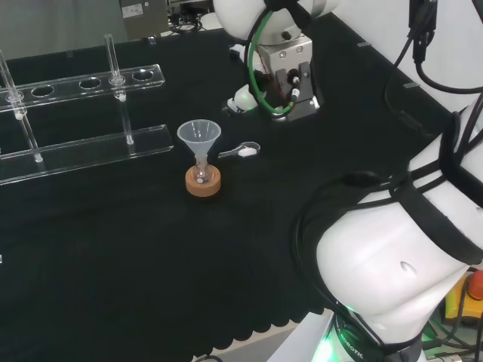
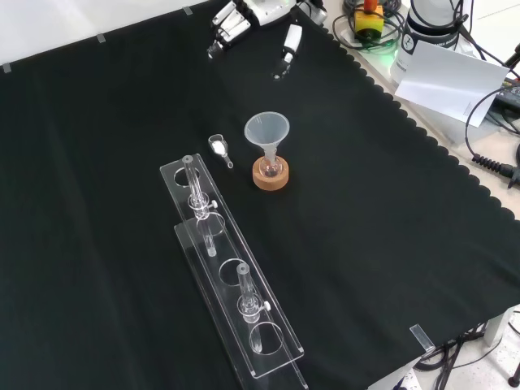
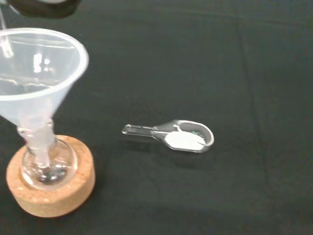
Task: Pick up the weighing funnel.
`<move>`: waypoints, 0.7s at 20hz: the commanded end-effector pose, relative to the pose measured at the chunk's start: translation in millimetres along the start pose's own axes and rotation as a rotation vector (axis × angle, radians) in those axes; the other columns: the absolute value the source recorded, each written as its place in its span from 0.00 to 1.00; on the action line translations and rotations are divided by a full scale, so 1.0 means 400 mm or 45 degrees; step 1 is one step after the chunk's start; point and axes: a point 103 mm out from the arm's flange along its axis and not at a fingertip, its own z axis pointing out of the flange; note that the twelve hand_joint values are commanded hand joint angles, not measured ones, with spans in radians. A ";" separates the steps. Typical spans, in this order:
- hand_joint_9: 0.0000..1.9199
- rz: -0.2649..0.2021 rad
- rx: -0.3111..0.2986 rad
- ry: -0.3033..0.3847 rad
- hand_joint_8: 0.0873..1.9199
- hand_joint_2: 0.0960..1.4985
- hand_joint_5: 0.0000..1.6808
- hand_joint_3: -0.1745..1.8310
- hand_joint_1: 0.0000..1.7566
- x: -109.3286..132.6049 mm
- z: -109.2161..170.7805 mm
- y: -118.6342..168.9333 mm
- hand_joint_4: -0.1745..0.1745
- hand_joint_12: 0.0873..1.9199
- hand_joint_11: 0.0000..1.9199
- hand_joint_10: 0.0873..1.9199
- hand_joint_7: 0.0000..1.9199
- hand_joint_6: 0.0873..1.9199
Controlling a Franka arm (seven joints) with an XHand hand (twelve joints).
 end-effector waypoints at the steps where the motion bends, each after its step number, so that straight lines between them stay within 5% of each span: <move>1: 0.27 0.024 0.055 0.011 0.36 0.49 0.21 0.20 0.39 -0.056 0.040 0.002 0.27 0.69 0.18 0.33 0.14 0.00; 14: 0.33 0.019 0.138 0.048 0.35 0.45 0.27 0.29 0.44 -0.146 0.161 0.081 0.27 0.67 0.22 0.29 0.21 0.00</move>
